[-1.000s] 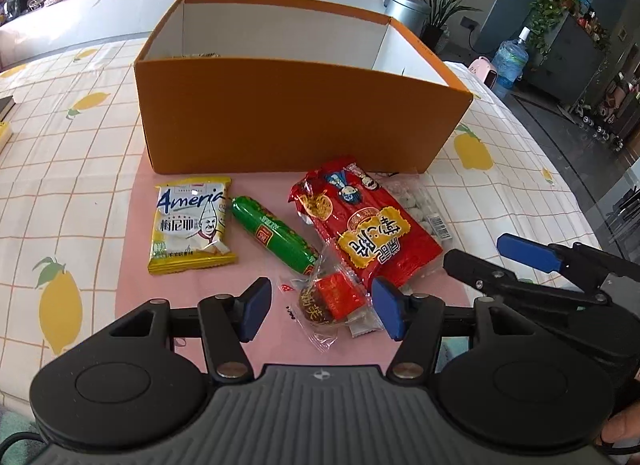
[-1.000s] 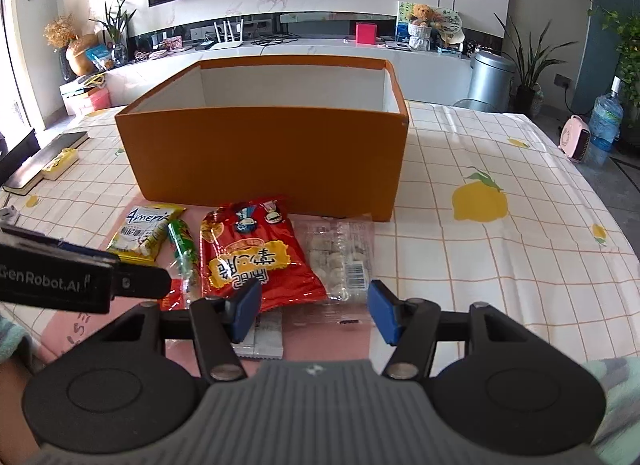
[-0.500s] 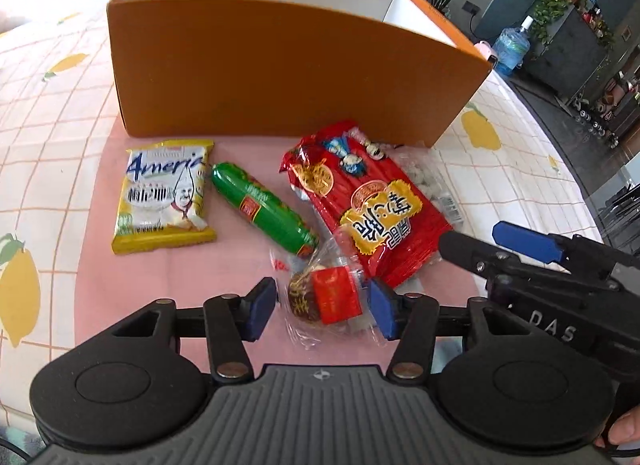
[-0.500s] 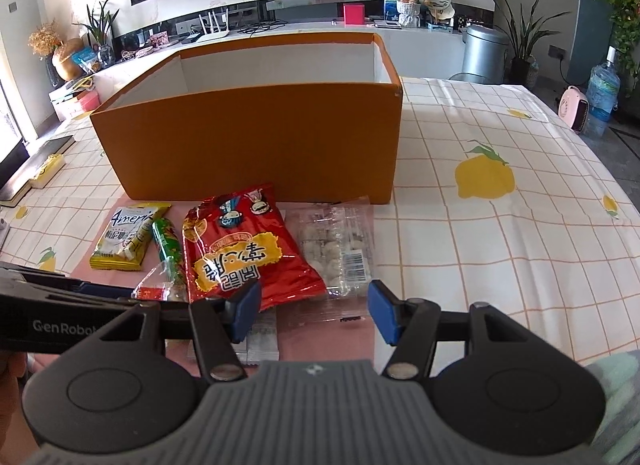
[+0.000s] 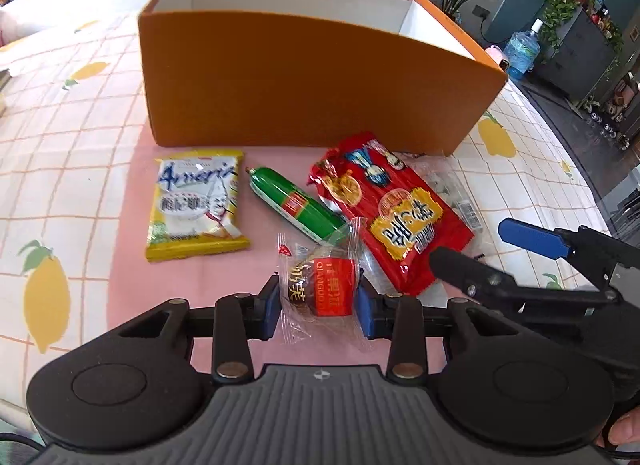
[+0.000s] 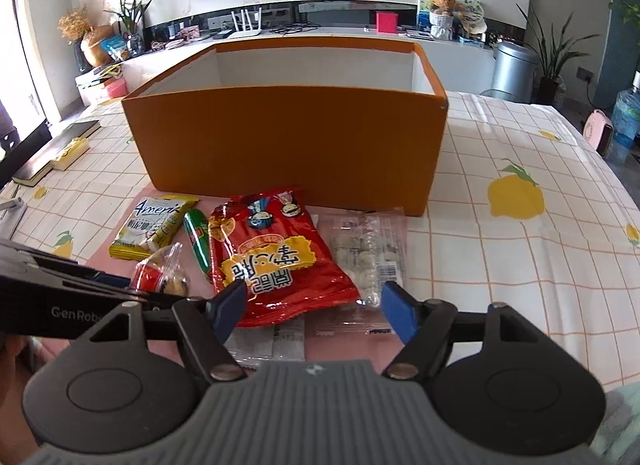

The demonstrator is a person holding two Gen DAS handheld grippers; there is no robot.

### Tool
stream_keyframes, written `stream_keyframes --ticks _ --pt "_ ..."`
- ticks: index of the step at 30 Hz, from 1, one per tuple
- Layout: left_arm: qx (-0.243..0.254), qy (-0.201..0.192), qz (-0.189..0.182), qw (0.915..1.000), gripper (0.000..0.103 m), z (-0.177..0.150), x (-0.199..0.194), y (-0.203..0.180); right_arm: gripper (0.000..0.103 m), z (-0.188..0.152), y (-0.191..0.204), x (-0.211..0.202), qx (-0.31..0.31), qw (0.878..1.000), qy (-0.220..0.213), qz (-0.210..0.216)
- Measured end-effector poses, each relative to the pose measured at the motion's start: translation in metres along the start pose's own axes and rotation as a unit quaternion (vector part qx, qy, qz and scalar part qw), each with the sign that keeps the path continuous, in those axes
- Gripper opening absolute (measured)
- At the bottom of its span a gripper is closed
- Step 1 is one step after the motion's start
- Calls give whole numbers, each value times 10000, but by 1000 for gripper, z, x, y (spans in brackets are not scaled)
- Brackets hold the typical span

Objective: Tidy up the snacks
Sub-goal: 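Grasp the red-labelled clear packet with the left tool while the right tool grasps the large red chip bag, then lift the red-labelled packet and the red chip bag off the mat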

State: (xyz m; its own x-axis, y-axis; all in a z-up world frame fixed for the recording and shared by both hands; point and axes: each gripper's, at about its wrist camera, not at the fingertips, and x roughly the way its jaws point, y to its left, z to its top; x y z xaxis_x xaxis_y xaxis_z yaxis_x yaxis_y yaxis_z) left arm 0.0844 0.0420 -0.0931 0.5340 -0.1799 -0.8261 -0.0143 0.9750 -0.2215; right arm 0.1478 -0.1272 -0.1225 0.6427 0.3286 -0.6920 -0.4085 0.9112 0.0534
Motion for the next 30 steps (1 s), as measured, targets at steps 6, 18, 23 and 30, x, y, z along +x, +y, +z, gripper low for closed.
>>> stream_keyframes --ticks 6,18,23,30 --pt "-174 -135 124 9997 42 6 -5 14 84 7 8 13 -199 9997 75 149" --pt "-230 -119 138 9996 42 10 0 21 93 24 22 51 -784 9951 507 312" --pt "-258 -114 76 9996 42 11 -1 24 88 25 17 56 -610 9951 656 428" --pt "-301 -67 37 9995 42 10 0 26 78 24 18 54 -578 9954 635 427"
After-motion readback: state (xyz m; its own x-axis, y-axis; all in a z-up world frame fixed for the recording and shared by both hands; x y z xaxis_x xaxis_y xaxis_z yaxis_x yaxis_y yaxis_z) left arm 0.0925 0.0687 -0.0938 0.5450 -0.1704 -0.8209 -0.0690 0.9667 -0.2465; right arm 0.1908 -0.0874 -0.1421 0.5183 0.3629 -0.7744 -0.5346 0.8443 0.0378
